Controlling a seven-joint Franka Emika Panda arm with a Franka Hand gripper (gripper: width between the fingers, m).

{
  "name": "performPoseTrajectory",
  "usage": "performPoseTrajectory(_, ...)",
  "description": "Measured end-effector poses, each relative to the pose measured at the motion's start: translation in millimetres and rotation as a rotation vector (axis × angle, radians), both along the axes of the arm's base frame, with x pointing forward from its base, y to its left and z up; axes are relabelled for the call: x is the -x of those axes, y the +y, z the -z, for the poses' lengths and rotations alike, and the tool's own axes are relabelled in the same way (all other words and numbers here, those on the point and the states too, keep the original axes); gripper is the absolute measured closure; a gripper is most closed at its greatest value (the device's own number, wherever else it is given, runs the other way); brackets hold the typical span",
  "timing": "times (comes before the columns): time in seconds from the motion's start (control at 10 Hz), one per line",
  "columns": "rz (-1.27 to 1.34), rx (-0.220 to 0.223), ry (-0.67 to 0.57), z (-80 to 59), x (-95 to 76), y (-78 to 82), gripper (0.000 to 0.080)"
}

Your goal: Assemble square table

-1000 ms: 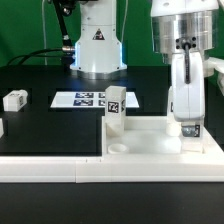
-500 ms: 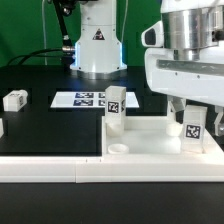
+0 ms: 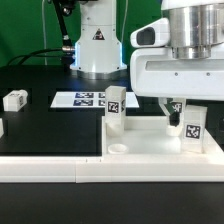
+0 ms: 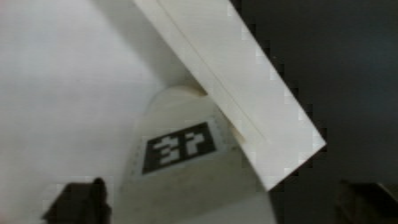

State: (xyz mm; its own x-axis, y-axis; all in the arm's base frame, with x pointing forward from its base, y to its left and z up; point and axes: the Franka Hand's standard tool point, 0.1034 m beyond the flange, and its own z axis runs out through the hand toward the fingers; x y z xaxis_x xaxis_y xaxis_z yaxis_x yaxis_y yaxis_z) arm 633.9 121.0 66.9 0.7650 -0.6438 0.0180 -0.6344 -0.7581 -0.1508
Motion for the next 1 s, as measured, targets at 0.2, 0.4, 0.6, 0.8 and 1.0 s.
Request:
performPoseTrajectory(0.2,0.05,-0.005,0.008,0.7,0.8,-0.9,0.0425)
performPoseTrajectory(0.4,0.231,-0.021,0.037,2.6,3.9,-4.7,0.0503)
performPoseTrajectory(0.6,0.341,-0.032,0.048,2.7,3.8,-5.4,0.0503)
performPoseTrajectory(0.8,0.591,-0.058,0.089,2.0,4.2,-6.9,0.0503)
performPoseTrajectory(1.0,0.888,-0.117,0.146,1.8,4.7,-11.0,0.0504)
